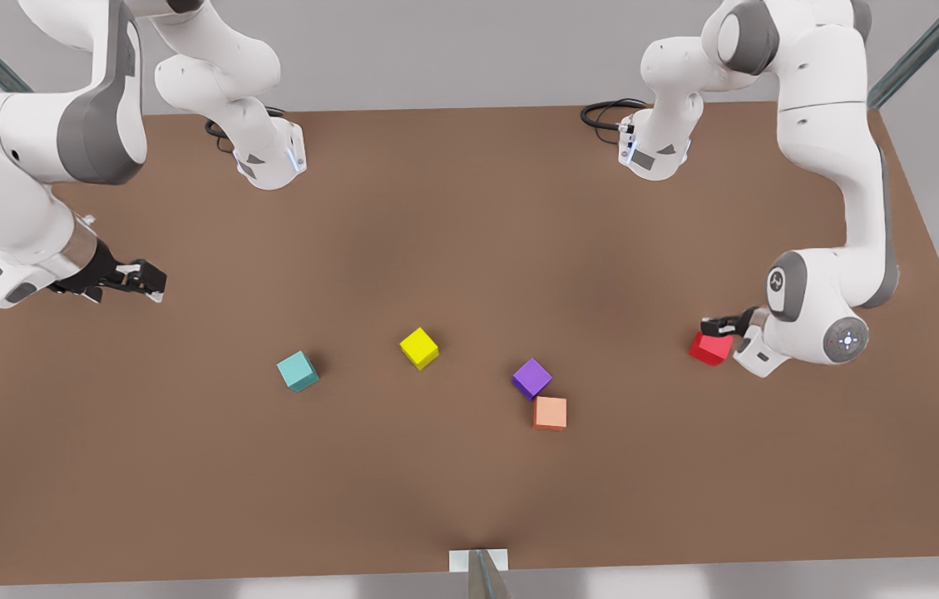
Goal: Pick up red wooden cube and pass to hand red wooden cube and place in blue wooden cube
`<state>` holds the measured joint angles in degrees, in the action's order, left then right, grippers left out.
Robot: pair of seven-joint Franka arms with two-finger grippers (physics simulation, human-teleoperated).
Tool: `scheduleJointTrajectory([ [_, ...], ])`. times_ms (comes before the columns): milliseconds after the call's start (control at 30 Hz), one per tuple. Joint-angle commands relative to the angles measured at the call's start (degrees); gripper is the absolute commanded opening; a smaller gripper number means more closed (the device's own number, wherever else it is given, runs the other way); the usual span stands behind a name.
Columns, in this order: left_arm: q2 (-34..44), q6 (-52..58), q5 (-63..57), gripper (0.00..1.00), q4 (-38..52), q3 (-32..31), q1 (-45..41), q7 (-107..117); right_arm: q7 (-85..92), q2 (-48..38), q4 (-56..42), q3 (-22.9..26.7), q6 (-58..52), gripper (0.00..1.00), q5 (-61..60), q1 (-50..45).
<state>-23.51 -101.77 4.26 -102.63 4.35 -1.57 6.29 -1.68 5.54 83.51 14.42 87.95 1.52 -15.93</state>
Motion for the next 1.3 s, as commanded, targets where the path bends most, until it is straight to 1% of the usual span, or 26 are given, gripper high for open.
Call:
scheduleJointTrajectory([
  [0,0.05,-17.41,2.95,1.00,-2.58,0.84,-0.01,14.62,0.01,0.09,-0.19,0.08,-0.68,1.00,0.06,-0.15],
  [100,-0.04,-23.83,3.04,1.00,-6.18,0.92,0.34,19.81,-0.08,0.35,-0.36,0.08,-1.29,1.00,-0.03,-0.15],
  [233,-0.39,-24.01,4.53,1.00,-7.85,2.86,0.78,22.71,-0.08,0.35,-0.36,0.08,-1.55,1.00,-0.12,-0.07],
  [567,-1.54,-24.80,4.88,1.00,-9.61,2.77,1.04,32.73,-0.26,0.35,-0.01,-0.01,-2.43,1.00,-0.21,-0.15],
  [633,-1.54,-24.97,6.82,1.00,-9.96,2.77,1.04,33.61,-0.52,0.44,-0.01,-0.01,-2.70,1.00,-0.21,-0.33],
  [700,-1.89,-28.58,6.82,1.00,-12.42,2.77,1.04,33.61,-0.61,0.44,-0.10,-0.19,-2.70,1.00,-0.21,-0.68],
  [1100,-4.08,-30.77,8.49,1.00,-12.42,2.77,1.04,36.77,-0.70,1.23,-0.10,-0.27,-2.87,1.00,-0.21,-0.77],
  [1267,-6.10,-32.18,8.93,1.00,-12.42,2.77,0.95,36.86,-0.70,1.23,0.08,-0.27,-3.67,1.00,-0.12,-0.86],
])
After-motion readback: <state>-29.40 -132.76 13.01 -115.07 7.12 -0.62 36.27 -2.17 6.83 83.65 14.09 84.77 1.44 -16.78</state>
